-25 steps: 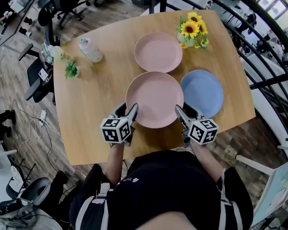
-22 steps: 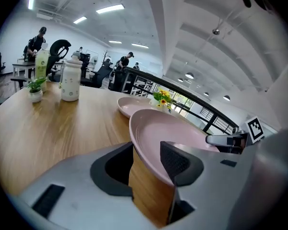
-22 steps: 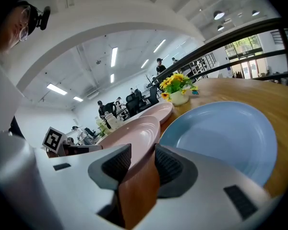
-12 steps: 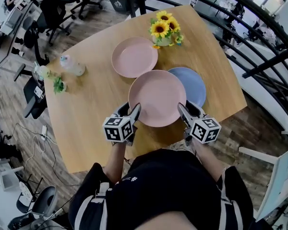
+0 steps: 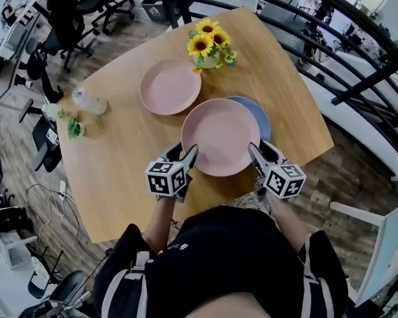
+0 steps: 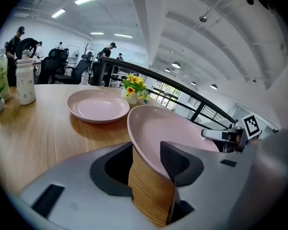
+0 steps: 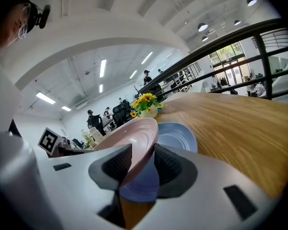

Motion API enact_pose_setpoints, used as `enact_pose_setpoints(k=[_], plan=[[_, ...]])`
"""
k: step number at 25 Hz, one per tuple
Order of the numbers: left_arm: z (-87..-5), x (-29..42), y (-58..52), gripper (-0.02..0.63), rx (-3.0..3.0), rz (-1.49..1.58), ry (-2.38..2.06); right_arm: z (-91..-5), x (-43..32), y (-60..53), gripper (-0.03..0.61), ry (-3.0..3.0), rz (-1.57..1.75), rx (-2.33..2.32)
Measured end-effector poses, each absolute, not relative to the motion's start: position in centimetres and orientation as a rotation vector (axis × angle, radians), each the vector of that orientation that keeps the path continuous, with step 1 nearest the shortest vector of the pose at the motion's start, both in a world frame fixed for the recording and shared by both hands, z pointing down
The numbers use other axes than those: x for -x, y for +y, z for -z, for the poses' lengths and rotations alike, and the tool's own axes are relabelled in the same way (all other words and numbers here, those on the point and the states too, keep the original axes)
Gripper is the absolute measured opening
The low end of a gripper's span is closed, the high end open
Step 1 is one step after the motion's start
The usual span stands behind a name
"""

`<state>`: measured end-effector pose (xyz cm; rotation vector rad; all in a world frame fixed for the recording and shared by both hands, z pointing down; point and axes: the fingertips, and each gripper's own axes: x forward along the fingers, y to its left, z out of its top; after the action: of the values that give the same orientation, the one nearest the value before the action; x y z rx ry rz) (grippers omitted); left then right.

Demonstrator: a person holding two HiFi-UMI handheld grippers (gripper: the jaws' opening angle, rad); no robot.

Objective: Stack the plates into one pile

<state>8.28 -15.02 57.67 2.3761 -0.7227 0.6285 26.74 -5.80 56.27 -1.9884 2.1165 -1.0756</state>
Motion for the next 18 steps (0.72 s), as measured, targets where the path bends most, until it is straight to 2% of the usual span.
enact_pose_setpoints(k=[18], plan=[[-59.7, -14.7, -13.9, 0.176, -2.353, -0.698, -0.792, -58.4, -33.4, -5.7, 0.147, 2.180, 1.144, 1.947]])
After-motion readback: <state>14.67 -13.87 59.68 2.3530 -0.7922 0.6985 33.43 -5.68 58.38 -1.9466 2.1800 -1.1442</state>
